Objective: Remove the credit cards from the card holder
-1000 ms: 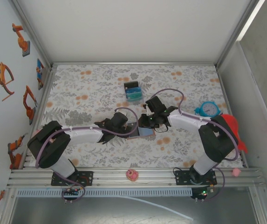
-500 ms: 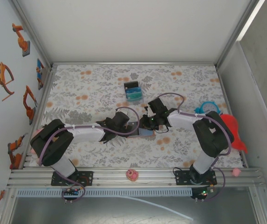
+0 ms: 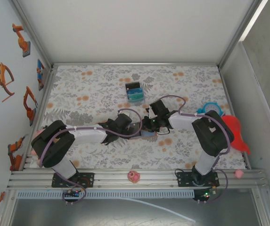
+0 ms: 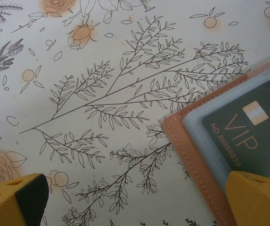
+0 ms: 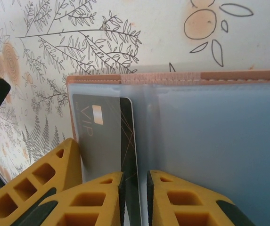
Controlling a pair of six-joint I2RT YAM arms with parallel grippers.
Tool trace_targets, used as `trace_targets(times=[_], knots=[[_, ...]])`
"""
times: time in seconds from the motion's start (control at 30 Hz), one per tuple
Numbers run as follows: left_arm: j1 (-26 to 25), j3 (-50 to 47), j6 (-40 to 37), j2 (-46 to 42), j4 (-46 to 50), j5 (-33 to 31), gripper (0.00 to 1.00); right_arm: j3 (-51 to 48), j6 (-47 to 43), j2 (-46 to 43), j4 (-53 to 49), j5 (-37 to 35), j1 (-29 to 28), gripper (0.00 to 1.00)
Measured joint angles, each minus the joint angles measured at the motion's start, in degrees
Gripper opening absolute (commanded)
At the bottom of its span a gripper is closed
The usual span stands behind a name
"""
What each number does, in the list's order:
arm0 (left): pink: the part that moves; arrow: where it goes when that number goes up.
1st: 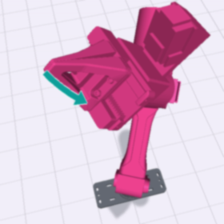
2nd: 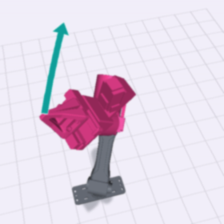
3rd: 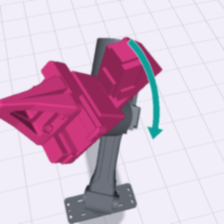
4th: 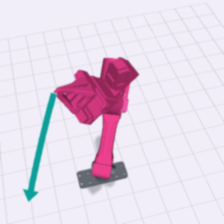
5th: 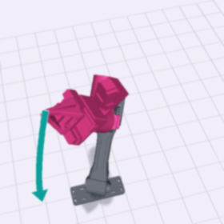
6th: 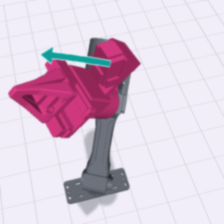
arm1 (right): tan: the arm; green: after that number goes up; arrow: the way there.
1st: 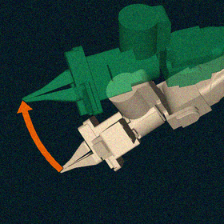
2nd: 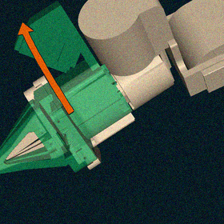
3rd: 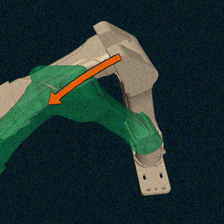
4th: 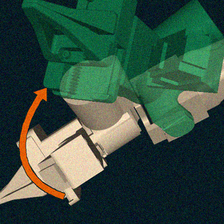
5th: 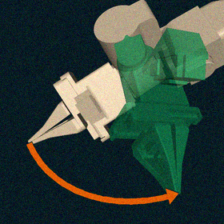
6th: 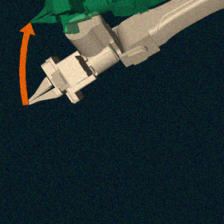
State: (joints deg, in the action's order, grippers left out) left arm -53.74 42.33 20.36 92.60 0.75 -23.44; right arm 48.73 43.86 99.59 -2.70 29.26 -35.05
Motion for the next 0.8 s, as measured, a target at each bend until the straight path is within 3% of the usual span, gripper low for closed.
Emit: trace_targets(times=[0.8], knots=[[-0.1, 0.7, 0.4, 0.7, 0.7, -1.2, 0.97, -3.0, 3.4, 0.6, 7.8, 4.5, 0.8, 0.11]])
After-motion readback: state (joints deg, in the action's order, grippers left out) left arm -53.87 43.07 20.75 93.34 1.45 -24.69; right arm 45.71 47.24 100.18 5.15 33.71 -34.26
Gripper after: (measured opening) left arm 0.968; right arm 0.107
